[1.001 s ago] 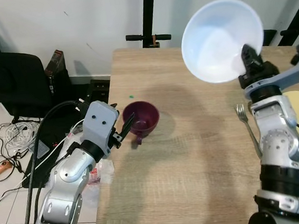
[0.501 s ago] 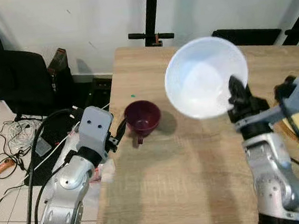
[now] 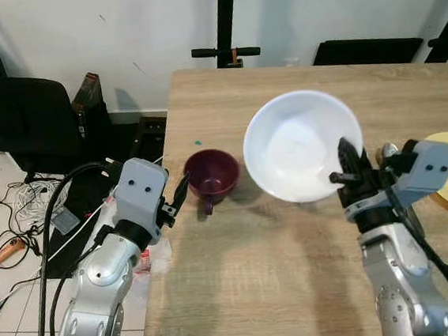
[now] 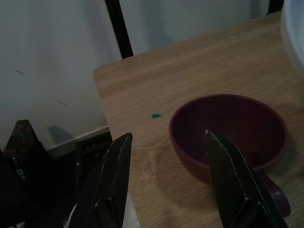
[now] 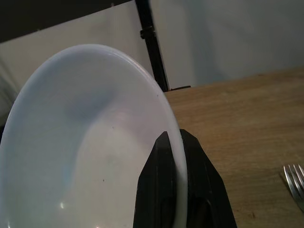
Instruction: Setting the table
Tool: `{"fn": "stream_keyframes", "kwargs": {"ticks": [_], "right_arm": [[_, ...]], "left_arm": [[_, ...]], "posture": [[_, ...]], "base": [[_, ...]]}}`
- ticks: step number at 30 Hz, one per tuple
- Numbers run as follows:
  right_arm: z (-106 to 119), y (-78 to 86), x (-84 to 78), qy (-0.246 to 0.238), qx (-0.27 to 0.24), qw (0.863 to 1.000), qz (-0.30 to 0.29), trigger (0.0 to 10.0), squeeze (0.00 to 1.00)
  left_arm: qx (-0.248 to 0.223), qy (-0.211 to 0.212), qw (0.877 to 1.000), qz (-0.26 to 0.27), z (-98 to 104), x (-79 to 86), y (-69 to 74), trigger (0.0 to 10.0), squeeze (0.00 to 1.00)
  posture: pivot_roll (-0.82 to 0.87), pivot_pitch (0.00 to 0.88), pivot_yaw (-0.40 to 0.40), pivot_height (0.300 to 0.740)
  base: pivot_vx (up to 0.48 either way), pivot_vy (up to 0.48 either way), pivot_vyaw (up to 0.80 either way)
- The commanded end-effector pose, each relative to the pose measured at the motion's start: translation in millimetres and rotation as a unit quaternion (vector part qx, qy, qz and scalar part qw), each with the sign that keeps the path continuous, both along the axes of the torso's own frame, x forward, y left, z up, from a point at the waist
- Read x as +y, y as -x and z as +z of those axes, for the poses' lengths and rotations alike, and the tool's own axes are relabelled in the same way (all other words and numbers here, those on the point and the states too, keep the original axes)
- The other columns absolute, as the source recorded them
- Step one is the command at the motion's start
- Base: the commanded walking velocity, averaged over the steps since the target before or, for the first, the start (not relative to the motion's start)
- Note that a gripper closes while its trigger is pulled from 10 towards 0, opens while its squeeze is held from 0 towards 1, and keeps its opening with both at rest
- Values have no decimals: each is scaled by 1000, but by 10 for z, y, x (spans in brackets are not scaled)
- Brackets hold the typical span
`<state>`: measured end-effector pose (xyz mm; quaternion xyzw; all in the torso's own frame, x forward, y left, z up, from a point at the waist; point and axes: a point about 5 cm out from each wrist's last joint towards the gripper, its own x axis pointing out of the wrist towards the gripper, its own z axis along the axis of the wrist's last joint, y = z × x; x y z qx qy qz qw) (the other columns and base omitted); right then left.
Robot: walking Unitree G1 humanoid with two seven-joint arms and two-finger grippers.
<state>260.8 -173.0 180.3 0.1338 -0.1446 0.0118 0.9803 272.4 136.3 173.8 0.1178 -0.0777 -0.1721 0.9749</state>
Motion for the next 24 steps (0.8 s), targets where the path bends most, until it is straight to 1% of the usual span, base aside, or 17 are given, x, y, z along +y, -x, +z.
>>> {"fn": "stream_keyframes", "kwargs": {"ticks": [1, 5, 6, 10, 15, 24], "right_arm": [[9, -15, -20, 22, -2, 1000, 1, 10000, 0], [28, -34, -42, 38, -5, 999, 0, 10000, 0], [34, -53, -67, 50, -7, 999, -4, 10000, 0], [21, -59, -82, 49, -6, 999, -6, 10000, 0], [-27, -41, -39, 46, 2, 999, -3, 10000, 0], [-46, -55, -44, 45, 5, 999, -5, 10000, 0]], "left_arm": [[6, 4, 1000, 9, -23, 17, 4, 10000, 0], [6, 7, 1000, 11, -24, 12, 5, 10000, 0], [6, 7, 1000, 13, -26, 12, 4, 10000, 0], [6, 9, 1000, 16, -26, 13, 2, 10000, 0], [7, 12, 1000, 19, -27, 8, -3, 10000, 0], [7, 14, 1000, 16, -19, -13, -11, 10000, 0]], "posture": [[-91, 21, 28, 740], [-90, 20, 27, 740], [-90, 20, 27, 740], [-90, 21, 24, 740], [-90, 21, 24, 740], [-93, 27, 26, 740]], "base": [[0, 0, 0], [0, 0, 0], [0, 0, 0], [0, 0, 0], [0, 0, 0], [-412, 0, 0]]}}
